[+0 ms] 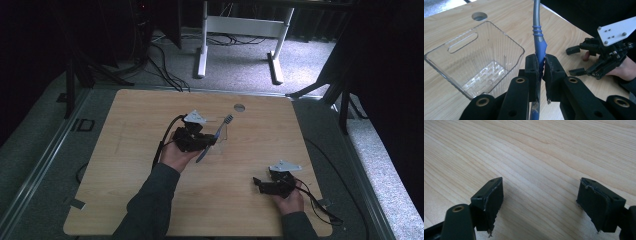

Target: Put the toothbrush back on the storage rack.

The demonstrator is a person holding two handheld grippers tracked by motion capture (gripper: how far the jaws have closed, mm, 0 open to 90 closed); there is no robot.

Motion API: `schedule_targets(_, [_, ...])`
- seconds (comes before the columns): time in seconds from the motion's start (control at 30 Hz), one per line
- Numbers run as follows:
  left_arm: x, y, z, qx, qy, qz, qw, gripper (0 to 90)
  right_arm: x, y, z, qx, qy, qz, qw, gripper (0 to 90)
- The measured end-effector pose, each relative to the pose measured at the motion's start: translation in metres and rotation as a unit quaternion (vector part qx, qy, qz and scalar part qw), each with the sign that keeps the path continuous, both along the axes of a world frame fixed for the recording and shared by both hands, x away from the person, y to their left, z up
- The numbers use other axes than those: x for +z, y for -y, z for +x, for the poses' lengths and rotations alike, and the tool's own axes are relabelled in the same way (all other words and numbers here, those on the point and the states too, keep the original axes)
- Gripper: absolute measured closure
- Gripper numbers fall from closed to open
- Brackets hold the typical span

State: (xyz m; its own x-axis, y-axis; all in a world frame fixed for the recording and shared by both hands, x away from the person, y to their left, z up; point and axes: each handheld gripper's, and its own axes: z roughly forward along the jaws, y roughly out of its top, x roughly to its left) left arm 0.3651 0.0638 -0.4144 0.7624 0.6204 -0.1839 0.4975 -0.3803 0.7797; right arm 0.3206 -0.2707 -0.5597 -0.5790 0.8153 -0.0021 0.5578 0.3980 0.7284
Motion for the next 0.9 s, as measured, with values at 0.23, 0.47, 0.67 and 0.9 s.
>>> schedule_targets(0.23, [-0.0006,-0.0018,0.0020,0.005,0.002,-0.006,1.0000,81.6,0.0000,0.0000,0.0000,0.000,0.000,0.000,1.0000,20.6])
schedule_targets(0.47, [-0.0008,-0.0021,0.0030,0.011,0.005,-0.016,0.9998,81.6,0.0000,0.0000,0.0000,0.000,0.000,0.000,1.0000,20.6])
schedule_targets(0.67, [-0.0012,-0.0034,0.0048,0.014,0.005,-0.022,0.9997,81.6,0.0000,0.0000,0.0000,0.000,0.000,0.000,1.0000,20.6])
schedule_targets(0.9, [-0.0012,-0.0042,0.0051,0.016,0.010,-0.034,0.9992,81.6,0.0000,0.0000,0.0000,0.000,0.000,0.000,1.0000,20.6])
